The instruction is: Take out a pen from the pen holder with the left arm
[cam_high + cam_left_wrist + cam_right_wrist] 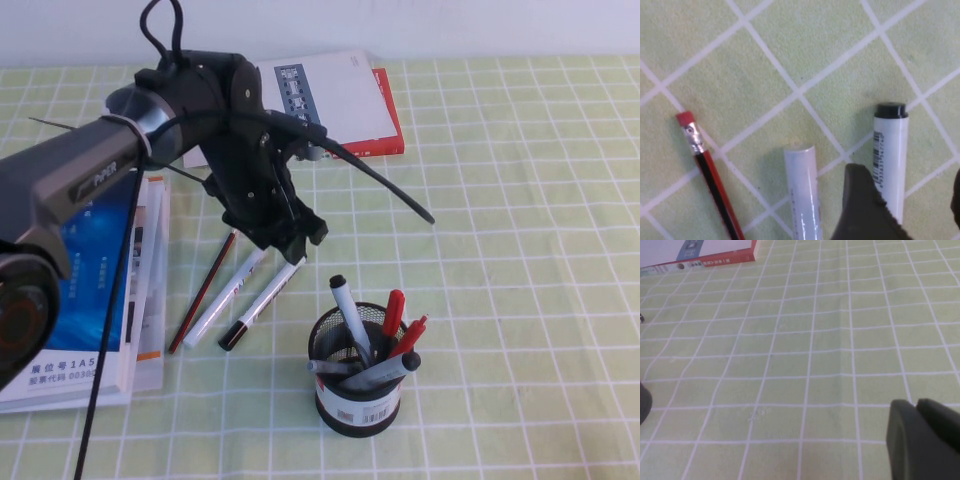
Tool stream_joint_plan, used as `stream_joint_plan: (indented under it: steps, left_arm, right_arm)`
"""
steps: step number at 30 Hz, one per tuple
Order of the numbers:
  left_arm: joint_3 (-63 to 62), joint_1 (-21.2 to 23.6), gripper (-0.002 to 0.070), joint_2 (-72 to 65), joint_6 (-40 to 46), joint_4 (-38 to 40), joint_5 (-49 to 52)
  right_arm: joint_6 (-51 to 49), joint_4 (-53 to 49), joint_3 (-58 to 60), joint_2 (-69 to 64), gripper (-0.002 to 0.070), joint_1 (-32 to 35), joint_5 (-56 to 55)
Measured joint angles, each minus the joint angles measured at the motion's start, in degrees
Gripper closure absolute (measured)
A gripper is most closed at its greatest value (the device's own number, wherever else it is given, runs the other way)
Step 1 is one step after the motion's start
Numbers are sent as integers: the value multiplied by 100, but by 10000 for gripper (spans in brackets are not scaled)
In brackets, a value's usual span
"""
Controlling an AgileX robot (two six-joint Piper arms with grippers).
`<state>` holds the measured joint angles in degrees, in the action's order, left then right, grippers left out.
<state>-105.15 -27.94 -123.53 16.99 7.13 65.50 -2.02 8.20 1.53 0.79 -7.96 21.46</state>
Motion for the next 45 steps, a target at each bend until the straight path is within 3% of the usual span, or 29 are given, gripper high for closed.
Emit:
stream_joint_plan:
  steps: [4,9,12,24,31,37,45]
  left_arm:
    - [92,0,389,402,-27,-35,-68]
    - [1009,-120,606,1708,-50,-70,-827]
    - [1881,-154,657,2634,-149,-7,-1445]
    - [5302,-154,675,6253,-508,-7,-3247]
    - [6674,-154,675,8086,-809,-38,-3827]
    - [7233,-154,676,8843,-807,-616,-3815]
    - [7476,-154,676,8937,-1008,-786,-4079]
  right_arm:
    - [0,0,0,0,691,0,0]
    - [0,0,0,0,691,0,0]
    - [0,0,0,0,691,0,0]
    - [0,0,0,0,691,0,0]
    - [0,0,0,0,691,0,0]
    - [0,0,0,0,691,0,0]
    - [0,0,0,0,691,0,0]
